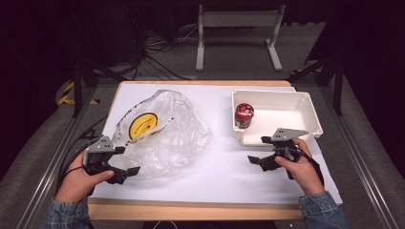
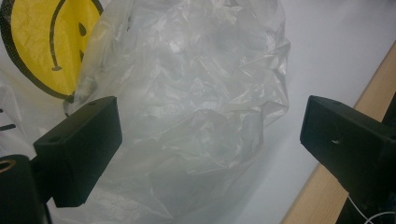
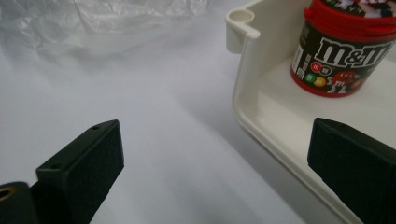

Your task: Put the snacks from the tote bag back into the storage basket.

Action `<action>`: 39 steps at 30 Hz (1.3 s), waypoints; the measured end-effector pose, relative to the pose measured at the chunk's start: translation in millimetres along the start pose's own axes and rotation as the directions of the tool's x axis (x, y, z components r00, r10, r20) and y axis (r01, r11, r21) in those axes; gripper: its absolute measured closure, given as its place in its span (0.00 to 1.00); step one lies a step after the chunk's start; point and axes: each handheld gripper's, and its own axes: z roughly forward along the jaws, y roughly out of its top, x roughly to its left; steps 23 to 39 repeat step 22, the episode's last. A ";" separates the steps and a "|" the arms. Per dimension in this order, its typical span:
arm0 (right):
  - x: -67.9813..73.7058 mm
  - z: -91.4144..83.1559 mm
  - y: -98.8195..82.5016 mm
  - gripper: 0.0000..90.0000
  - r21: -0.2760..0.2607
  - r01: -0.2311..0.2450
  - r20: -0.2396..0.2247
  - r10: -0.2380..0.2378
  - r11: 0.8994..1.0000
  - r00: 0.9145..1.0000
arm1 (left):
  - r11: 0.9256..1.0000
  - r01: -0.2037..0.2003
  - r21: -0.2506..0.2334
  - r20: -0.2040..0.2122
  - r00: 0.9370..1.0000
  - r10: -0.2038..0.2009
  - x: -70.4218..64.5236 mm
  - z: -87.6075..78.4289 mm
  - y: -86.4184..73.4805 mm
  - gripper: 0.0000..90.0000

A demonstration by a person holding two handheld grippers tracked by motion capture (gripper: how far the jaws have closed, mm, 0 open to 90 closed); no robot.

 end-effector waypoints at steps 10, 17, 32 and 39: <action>-5.9 11.0 -15.5 0.04 0.055 -0.057 0.028 0.055 0.997 0.998 | 1.000 -0.007 -0.030 -0.024 1.000 0.007 8.8 5.4 -3.5 0.08; -5.7 13.6 -17.3 0.04 0.064 -0.042 0.057 0.039 0.997 0.998 | 0.997 0.071 -0.028 -0.053 0.996 -0.072 12.9 8.8 -5.1 0.09; -5.6 12.3 -17.7 0.03 0.065 -0.048 0.072 0.043 0.997 0.997 | 0.989 0.133 -0.066 -0.089 0.986 -0.138 16.4 5.3 -5.5 0.10; -5.6 12.3 -17.7 0.03 0.065 -0.048 0.072 0.043 0.997 0.997 | 0.989 0.133 -0.066 -0.089 0.986 -0.138 16.4 5.3 -5.5 0.10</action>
